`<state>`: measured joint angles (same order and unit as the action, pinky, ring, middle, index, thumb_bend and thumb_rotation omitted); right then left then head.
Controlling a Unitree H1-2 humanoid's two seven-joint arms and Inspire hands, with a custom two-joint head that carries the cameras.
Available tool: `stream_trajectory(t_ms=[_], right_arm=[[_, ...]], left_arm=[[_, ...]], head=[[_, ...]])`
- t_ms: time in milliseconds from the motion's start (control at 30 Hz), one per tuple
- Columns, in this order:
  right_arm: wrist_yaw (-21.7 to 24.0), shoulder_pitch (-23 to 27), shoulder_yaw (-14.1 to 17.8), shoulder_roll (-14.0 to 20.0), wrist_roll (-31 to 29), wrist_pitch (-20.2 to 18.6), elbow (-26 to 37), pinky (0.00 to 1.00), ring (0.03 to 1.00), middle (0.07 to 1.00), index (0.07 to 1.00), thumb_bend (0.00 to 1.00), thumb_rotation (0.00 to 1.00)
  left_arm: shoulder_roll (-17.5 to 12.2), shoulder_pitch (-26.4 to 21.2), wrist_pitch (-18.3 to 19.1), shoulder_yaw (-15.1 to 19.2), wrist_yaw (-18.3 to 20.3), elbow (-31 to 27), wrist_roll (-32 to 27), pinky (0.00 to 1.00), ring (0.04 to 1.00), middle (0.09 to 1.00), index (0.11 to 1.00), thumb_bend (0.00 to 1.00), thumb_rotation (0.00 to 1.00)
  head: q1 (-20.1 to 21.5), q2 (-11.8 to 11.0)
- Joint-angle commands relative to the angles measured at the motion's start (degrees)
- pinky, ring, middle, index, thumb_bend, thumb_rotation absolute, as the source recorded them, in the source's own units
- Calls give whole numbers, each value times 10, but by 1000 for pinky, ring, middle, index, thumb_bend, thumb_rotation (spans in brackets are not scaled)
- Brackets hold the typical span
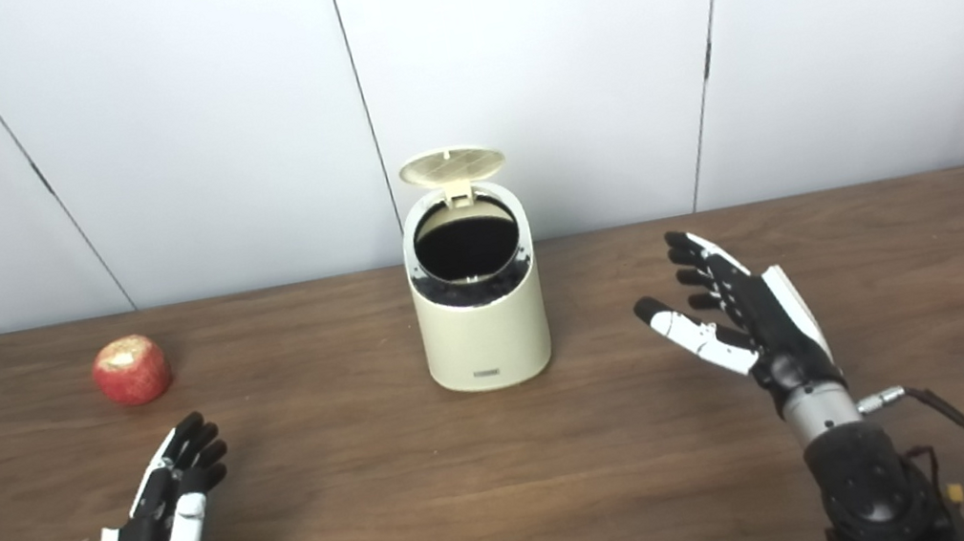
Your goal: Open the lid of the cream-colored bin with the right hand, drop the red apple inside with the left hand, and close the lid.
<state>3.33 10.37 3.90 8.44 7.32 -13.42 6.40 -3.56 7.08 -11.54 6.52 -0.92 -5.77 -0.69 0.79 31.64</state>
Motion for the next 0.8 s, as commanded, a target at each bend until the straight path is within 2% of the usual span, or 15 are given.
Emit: stream_trajectory(t_ms=[0, 133, 300, 433, 500, 667, 700, 767], right_arm=[[-3, 7, 11, -12, -34, 14, 19, 827, 890, 930, 915, 443, 693], [-8, -10, 22, -34, -69, 29, 10, 918, 957, 969, 949, 511, 882], [-10, -24, 36, -48, -105, 46, -1, 989, 988, 987, 953, 525, 978], [-11, -36, 48, -53, -135, 63, -12, 1000, 1000, 997, 967, 523, 999], [-9, -41, 55, -54, -153, 75, -19, 1000, 1000, 1000, 975, 526, 1000], [-9, -44, 63, -45, -166, 93, -36, 1000, 1000, 995, 971, 553, 1000], [-10, -44, 63, -42, -165, 97, -40, 1000, 1000, 995, 972, 562, 1000], [-4, -44, 63, -33, -166, 106, -45, 1000, 1000, 994, 973, 564, 1000]], left_arm=[[12, 21, 2, -8, -3, 37, 1, 863, 862, 882, 903, 483, 736], [13, 22, -1, -8, -3, 37, 0, 861, 865, 882, 902, 481, 735], [16, 24, 1, -8, -2, 31, -5, 829, 856, 878, 900, 497, 723], [19, 26, -2, -11, -3, 31, -3, 820, 856, 876, 901, 493, 708], [24, 27, 0, -12, -9, 29, 7, 817, 854, 875, 897, 483, 717], [37, 30, 2, -18, -19, 22, 27, 818, 856, 877, 900, 466, 616], [39, 30, 4, -19, -21, 20, 30, 816, 857, 876, 898, 462, 572], [45, 30, 10, -18, -28, 14, 38, 811, 856, 876, 898, 451, 514]], head=[[0, 2], [-10, 3], [-37, 5], [-64, 5], [-91, 1], [-138, -5], [-138, -5], [-166, -10]])
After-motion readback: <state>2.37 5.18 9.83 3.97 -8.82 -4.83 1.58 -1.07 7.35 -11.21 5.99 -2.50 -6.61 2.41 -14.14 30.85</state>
